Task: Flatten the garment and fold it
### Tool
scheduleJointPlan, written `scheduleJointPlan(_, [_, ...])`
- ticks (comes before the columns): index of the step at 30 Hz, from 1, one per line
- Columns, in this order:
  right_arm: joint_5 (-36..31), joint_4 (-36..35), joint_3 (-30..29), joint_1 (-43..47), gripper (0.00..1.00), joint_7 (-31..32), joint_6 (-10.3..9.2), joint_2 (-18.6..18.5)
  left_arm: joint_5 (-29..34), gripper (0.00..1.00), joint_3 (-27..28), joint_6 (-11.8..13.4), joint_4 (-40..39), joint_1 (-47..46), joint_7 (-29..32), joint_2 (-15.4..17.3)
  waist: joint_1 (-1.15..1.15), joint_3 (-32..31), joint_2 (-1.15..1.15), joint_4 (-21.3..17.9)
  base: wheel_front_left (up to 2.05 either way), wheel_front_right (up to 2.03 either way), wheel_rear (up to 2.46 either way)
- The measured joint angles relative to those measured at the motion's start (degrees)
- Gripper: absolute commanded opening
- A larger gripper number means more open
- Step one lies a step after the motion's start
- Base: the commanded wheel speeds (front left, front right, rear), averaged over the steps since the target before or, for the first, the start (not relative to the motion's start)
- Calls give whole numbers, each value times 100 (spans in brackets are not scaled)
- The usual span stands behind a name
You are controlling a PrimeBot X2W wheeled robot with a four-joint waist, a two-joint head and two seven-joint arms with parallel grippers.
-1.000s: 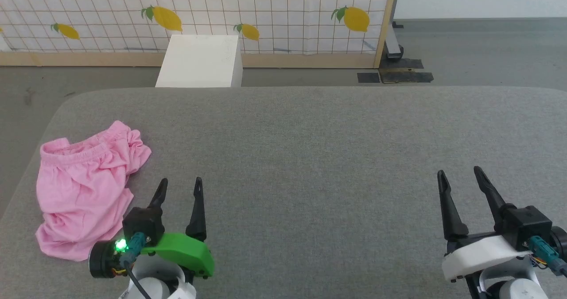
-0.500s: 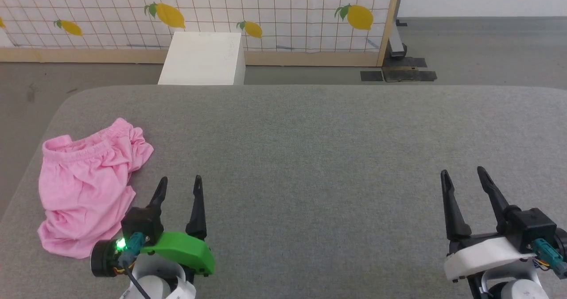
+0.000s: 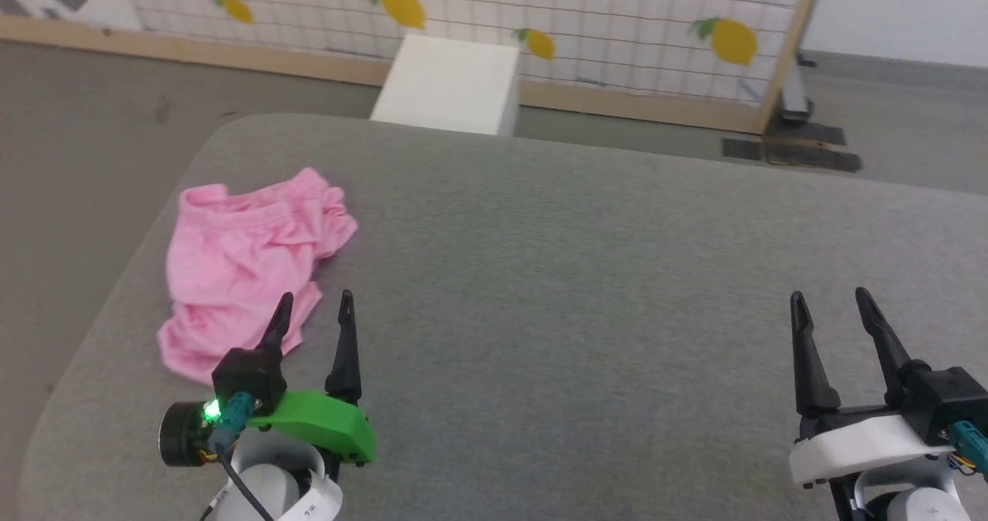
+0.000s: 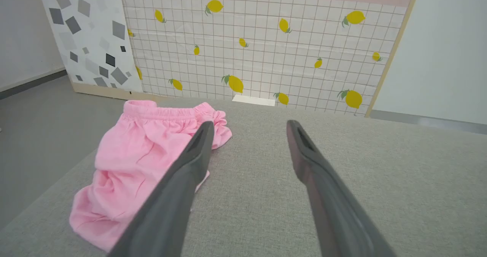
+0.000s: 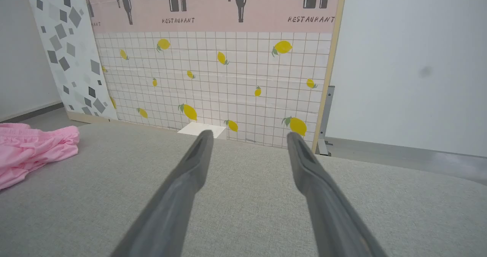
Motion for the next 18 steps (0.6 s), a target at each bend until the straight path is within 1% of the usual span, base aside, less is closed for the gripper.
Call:
scheduleJointPlan(7, [-1, 8, 26, -5, 100, -76, 0, 1, -48, 100, 172, 47, 26, 4, -78, 31, 0, 29, 0, 852, 0, 0, 0])
scheduleJointPlan(18, [-97, 70, 120, -14, 100, -170, 0, 11, -99, 100, 182, 49, 97, 10, -171, 27, 0, 79, 0, 2249, -1, -1, -1])
